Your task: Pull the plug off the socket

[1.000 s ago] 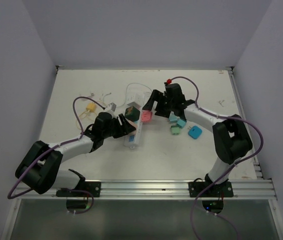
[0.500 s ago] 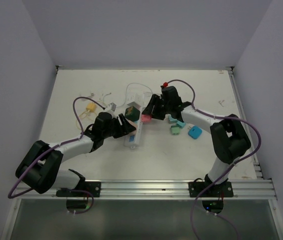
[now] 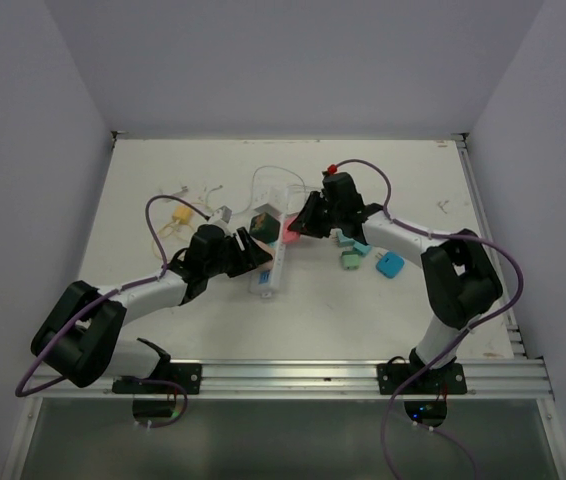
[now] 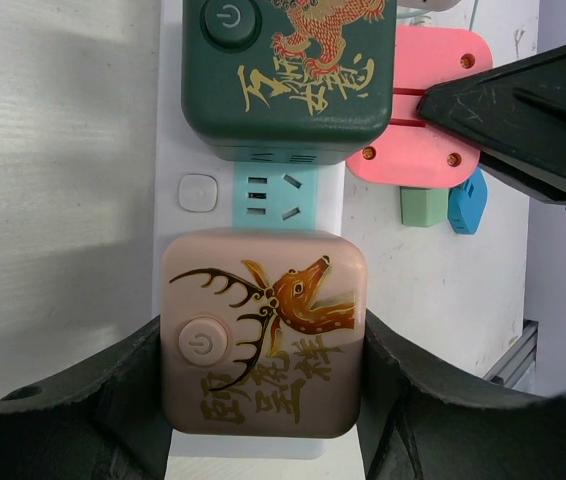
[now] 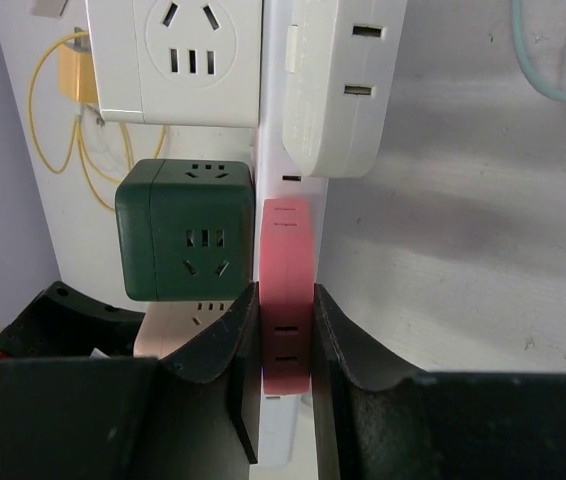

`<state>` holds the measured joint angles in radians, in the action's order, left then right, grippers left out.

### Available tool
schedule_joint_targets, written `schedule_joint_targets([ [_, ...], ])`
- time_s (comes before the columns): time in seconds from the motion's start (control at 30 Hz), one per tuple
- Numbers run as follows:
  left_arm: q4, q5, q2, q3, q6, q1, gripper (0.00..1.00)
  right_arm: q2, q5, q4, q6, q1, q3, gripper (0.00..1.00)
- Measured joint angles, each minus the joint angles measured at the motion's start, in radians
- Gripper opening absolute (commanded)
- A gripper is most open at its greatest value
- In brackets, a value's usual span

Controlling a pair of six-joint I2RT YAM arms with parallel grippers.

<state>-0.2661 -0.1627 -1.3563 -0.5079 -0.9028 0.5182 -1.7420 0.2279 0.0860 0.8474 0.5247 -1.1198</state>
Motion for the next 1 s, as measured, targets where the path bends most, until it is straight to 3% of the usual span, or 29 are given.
schedule_joint_targets([
  [0.3,0.031,0.022,0.013,0.000,-0.038,0.000,0.09,0.043,-0.032,0.050,0.009,0.005,0.000,0.00],
  [0.6,0.094,0.133,0.053,-0.001,-0.074,-0.001,0.10,0.144,-0.022,0.083,0.008,-0.051,0.006,0.00],
  [0.8,0.095,0.138,0.056,-0.001,-0.072,-0.001,0.10,0.256,0.000,0.068,-0.003,-0.316,0.106,0.00],
  [1.0,0.090,0.127,0.056,-0.001,-0.054,-0.002,0.10,0.269,-0.005,0.019,-0.011,-0.580,0.204,0.00],
])
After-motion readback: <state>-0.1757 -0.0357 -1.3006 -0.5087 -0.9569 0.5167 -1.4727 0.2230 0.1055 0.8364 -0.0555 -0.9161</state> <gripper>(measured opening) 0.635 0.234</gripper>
